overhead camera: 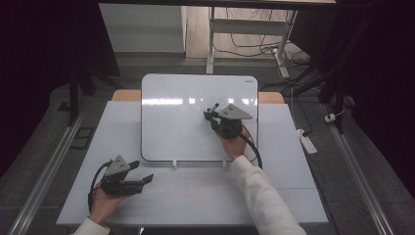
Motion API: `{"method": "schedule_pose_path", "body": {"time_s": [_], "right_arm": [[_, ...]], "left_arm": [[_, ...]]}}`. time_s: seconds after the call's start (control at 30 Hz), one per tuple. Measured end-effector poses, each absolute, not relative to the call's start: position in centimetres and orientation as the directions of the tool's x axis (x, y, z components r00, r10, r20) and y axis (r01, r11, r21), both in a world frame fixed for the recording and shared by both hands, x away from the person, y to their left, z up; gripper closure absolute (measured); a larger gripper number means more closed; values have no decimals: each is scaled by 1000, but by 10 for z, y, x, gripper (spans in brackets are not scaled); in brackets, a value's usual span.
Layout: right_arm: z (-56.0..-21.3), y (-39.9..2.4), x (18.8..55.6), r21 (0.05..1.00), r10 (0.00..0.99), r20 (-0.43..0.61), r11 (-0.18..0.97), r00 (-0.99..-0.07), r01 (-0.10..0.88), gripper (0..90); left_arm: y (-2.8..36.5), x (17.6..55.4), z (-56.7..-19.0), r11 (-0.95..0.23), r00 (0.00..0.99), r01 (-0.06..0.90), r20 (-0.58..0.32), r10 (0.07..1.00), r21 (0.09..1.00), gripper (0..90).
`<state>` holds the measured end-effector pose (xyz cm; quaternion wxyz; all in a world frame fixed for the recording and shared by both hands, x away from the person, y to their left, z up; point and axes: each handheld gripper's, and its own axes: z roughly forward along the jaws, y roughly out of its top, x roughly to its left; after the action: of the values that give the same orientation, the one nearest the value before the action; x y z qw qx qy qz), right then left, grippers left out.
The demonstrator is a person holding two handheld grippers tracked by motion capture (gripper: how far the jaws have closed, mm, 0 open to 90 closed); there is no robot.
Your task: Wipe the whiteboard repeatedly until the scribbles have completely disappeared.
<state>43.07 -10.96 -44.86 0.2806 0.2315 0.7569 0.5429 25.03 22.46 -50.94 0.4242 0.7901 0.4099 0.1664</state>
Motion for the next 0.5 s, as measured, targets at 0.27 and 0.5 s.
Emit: {"method": "schedule_pose_path", "body": {"time_s": [0.27,0.5], "right_arm": [[-445,-120,437,977,722,-58,182,-690,109,778],[-443,-124,436,974,741,-80,200,-667,105,778]], "left_arm": [[225,250,-509,-301,609,504,-86,788,810,266],[225,249,-508,-299,608,503,-86,789,811,266]]}}
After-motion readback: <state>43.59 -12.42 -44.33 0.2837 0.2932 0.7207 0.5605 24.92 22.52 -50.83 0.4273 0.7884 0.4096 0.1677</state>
